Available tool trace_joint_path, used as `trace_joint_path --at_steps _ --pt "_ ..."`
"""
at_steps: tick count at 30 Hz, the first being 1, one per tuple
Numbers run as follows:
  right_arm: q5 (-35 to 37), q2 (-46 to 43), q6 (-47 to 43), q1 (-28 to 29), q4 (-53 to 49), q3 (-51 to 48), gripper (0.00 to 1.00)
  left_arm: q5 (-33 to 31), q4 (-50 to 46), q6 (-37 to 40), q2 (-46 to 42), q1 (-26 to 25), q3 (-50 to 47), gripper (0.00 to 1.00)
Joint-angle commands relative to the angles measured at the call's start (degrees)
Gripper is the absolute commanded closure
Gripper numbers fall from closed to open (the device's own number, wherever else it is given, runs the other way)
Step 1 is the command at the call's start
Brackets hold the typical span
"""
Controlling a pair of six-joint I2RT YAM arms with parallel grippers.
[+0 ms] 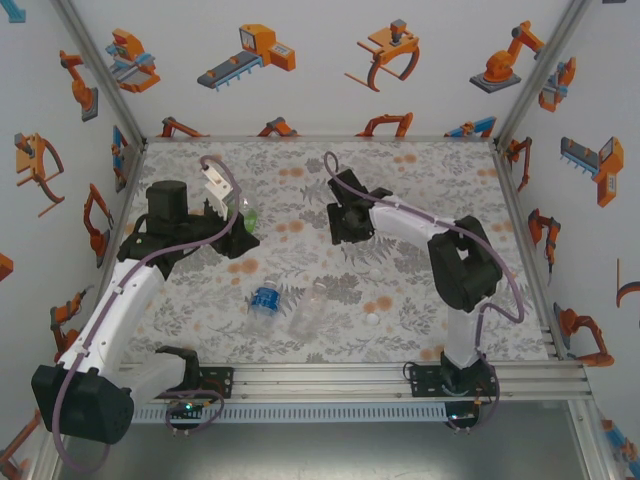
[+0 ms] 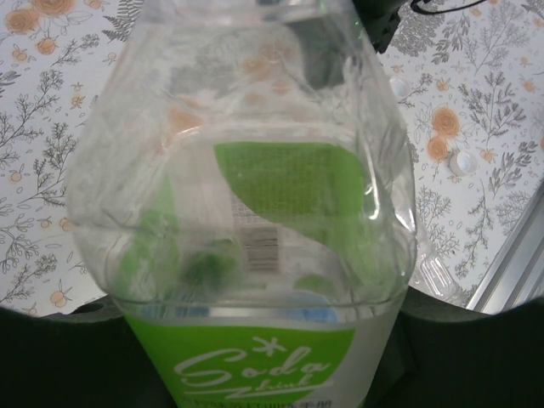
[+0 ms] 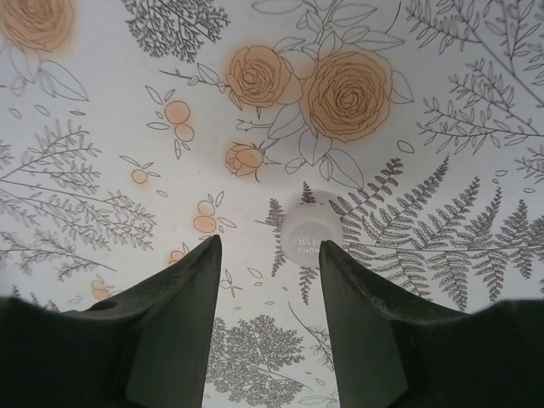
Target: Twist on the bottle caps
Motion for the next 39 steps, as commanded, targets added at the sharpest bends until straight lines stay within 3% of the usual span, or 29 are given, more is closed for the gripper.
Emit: trace_joint_path --at_steps 1,39 --pt "3.32 1.36 -0.21 0.15 -1.24 1.62 0.51 0.93 0.96 -0.86 -0.16 -0.25 -0.34 0.80" --pt "1.90 -1.73 3.13 -1.51 0.13 -2.68 0.53 0.75 0.81 -0.60 -0.41 -0.21 -0.43 0.80"
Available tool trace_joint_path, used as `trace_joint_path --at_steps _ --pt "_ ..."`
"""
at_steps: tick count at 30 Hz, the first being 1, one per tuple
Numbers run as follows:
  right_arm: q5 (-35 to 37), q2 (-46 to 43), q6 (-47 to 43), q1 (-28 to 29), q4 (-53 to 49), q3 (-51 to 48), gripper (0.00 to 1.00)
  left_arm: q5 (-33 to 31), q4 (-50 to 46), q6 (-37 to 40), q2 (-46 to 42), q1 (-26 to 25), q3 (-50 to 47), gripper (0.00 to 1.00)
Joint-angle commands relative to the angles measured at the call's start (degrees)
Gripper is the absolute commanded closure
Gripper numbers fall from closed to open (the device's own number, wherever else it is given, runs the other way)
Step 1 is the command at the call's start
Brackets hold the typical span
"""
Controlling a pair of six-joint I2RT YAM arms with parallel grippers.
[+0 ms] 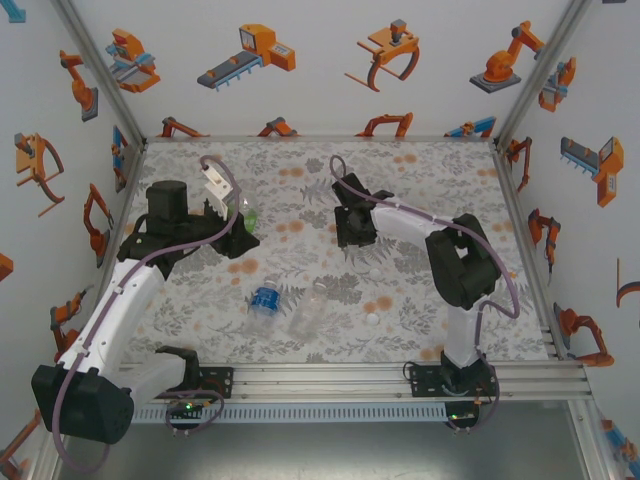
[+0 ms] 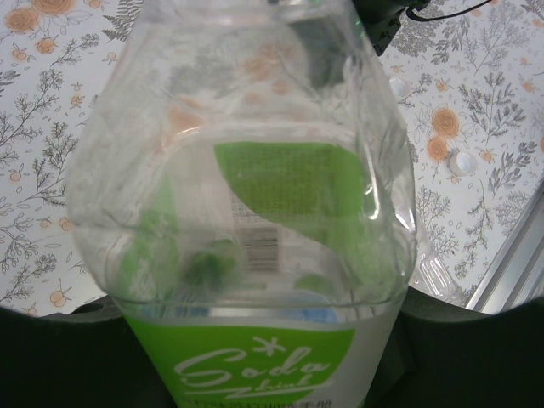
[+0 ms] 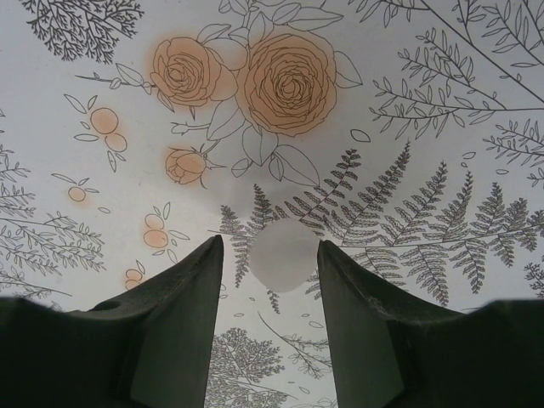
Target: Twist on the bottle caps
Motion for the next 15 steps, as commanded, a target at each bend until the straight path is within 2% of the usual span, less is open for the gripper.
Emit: trace_joint_path --at_steps 1,15 --pt "-0.20 -2.30 0.61 -0.11 0.02 -0.50 0.54 0.76 0.77 -0.64 -0.33 -0.26 -0.47 0.80" --pt "-1.39 -4.88 0.23 -1.62 -0.24 0.05 0.53 0.53 0.72 -0.49 0.13 -0.23 -0.47 0.80"
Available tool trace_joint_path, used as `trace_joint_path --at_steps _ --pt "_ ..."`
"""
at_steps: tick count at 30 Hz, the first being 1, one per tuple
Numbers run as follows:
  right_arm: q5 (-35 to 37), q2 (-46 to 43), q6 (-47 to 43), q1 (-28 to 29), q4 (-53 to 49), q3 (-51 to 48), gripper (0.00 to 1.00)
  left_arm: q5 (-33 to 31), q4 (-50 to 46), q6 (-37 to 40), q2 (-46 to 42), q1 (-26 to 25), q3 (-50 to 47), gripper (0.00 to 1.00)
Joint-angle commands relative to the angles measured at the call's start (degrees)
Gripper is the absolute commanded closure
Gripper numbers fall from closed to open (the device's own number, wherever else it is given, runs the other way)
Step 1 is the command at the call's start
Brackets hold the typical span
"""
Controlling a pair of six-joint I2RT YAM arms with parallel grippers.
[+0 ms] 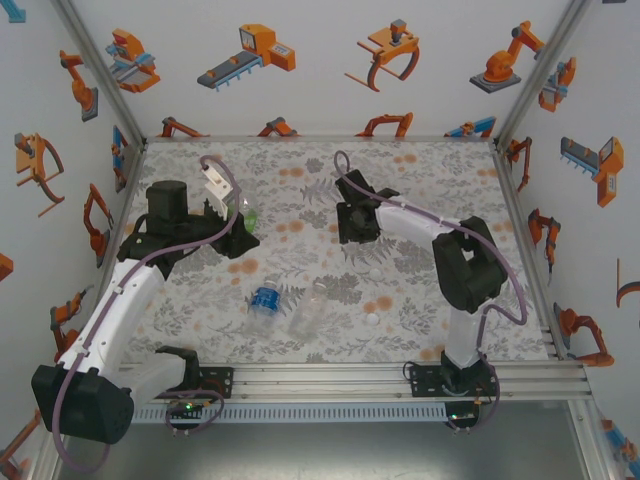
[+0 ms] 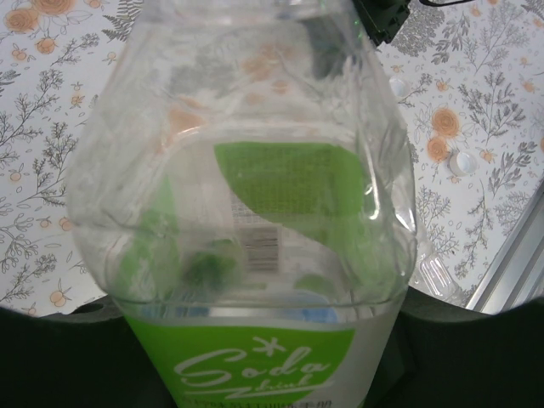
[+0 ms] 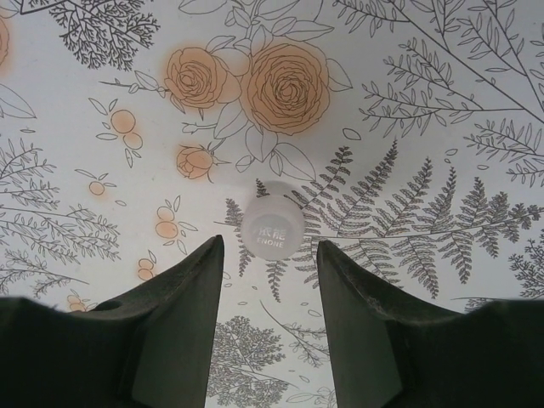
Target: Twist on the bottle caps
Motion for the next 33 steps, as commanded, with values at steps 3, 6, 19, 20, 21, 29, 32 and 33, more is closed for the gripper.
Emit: trace_joint_path --at_steps 3,6,19,20,21,29,32,33 --pt "-0.35 -3.37 0.02 -1.29 -0.33 -0.44 0.54 0.63 0.75 -0.58 0.45 -0.24 -0.34 0.80" --pt "-0.43 -4.00 -0.04 -1.95 -0.33 -1.59 0.53 0.79 0.75 -0.72 0.76 -0.35 -0.26 0.80" --pt "-4.26 -2.10 0.89 -2.93 0.98 -3.09 0.52 0.71 0.75 -0.55 1.05 -0.63 -0.19 0.80" --pt "-4.53 -1.90 0.88 -2.94 0.99 -3.03 0.51 0.64 0.75 -0.49 0.97 -0.62 -0.22 0.80" --pt "-4.77 -1.66 0.82 -2.93 0.98 -2.86 0.51 0.68 0.75 -0.53 0.97 -0.59 -0.26 0.80" --pt "-4.46 0.12 0.24 -2.24 -0.40 -0.61 0.51 1.15 1.13 -0.75 1.56 -0.70 -0.08 0.80" --pt "-4.14 0.98 0.03 -2.05 -0.59 -0.09 0.50 1.24 1.26 -0.75 1.82 -0.66 0.00 0.80" --pt "-4.23 1.43 0.02 -2.05 -0.83 0.28 0.51 1.16 1.24 -0.75 1.90 -0.67 0.02 0.80"
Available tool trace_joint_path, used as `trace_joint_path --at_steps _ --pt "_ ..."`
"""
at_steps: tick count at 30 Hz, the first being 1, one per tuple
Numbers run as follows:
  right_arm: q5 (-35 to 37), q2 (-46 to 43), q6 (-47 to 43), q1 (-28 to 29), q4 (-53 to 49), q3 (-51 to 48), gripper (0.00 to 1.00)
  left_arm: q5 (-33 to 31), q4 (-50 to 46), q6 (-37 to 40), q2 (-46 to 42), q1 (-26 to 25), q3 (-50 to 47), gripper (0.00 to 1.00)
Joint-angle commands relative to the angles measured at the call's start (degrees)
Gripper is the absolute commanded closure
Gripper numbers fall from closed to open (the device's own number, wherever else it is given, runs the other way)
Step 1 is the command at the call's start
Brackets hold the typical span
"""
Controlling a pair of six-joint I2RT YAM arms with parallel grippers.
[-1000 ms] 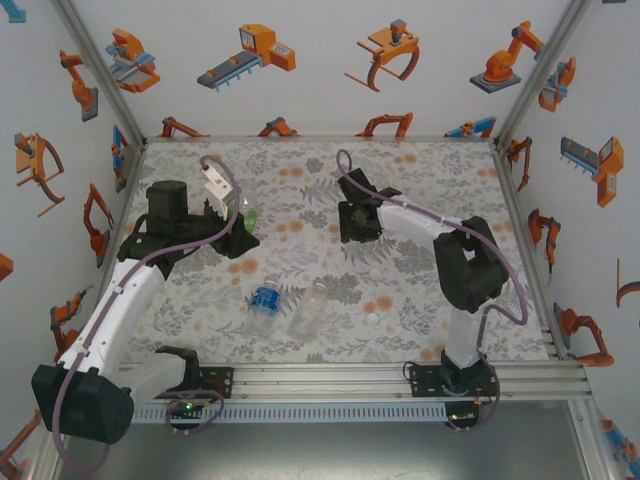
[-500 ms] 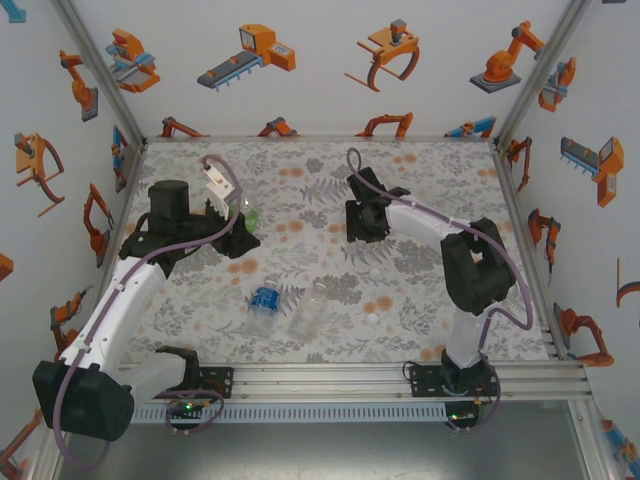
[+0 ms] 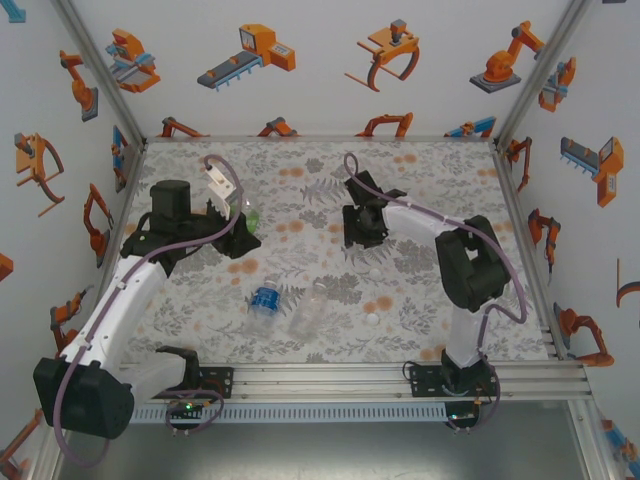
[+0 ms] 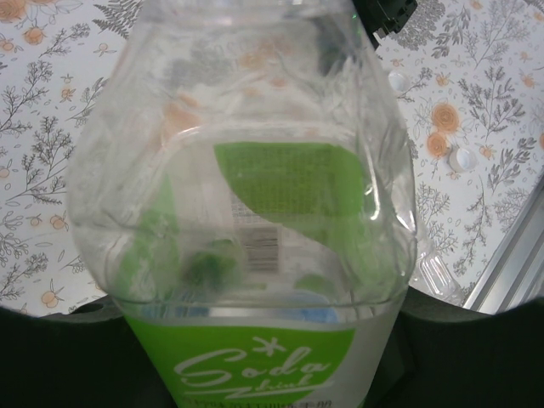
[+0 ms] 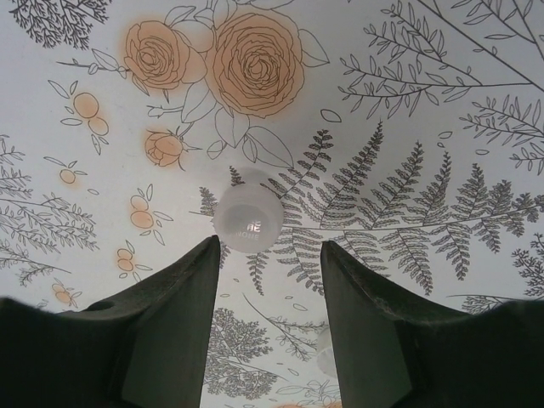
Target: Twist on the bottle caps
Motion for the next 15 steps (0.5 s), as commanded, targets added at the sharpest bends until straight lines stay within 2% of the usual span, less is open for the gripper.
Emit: trace_joint_path --at_steps 1,15 --pt "0.16 1.74 0.00 0.48 -0.99 2.84 0.51 1.22 1.21 -0.75 0.30 -0.31 0.08 0.80" --pt "1.74 4.82 -0.87 2.15 -2.64 5.97 0.53 1.17 0.81 -0.49 0.08 -0.34 0.14 0.79"
